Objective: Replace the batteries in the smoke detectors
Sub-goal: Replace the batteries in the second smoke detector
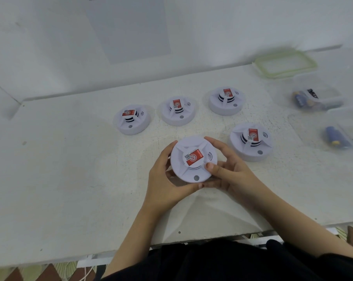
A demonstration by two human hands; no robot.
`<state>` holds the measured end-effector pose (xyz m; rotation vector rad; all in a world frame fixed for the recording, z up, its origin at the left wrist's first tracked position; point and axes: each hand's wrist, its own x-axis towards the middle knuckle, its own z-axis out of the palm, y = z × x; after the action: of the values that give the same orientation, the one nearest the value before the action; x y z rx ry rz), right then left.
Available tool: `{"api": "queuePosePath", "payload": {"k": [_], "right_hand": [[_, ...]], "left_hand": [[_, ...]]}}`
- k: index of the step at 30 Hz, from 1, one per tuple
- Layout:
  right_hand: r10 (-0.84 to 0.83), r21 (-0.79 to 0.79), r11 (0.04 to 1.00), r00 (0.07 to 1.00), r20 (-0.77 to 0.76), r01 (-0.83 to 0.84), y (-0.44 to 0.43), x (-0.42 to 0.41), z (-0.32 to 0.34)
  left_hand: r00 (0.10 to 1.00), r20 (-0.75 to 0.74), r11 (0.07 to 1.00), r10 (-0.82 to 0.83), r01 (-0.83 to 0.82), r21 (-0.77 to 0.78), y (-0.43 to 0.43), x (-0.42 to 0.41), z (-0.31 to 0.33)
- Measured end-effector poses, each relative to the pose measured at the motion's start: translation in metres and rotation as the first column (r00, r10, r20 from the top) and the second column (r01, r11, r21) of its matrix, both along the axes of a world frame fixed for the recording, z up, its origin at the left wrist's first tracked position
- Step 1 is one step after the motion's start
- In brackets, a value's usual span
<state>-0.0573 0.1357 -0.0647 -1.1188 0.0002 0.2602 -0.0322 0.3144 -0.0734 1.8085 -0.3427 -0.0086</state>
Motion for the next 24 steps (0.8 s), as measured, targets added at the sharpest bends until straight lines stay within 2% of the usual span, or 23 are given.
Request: {"api": "queuePosePath", "payload": {"k": [19, 21, 24], "right_hand": [[0.009, -0.031, 0.999, 1.000, 0.006, -0.009, -0.001, 0.000, 0.000], [0.017, -0.070, 0.997, 1.000, 0.026, -0.015, -0.003, 0.000, 0.001], [0.022, -0.283, 0.959, 0.994, 0.108, 0.010, -0.010, 0.003, 0.003]], "left_hand": [[0.999, 0.040, 1.000, -0.010, 0.010, 0.017, 0.002, 0.003, -0.003], [0.994, 0.109, 0.997, 0.012, -0.020, 0.074, 0.002, 0.004, -0.003], [0.987, 0.160, 0.989, 0.020, -0.043, 0.141, 0.005, 0.006, -0.002]]}}
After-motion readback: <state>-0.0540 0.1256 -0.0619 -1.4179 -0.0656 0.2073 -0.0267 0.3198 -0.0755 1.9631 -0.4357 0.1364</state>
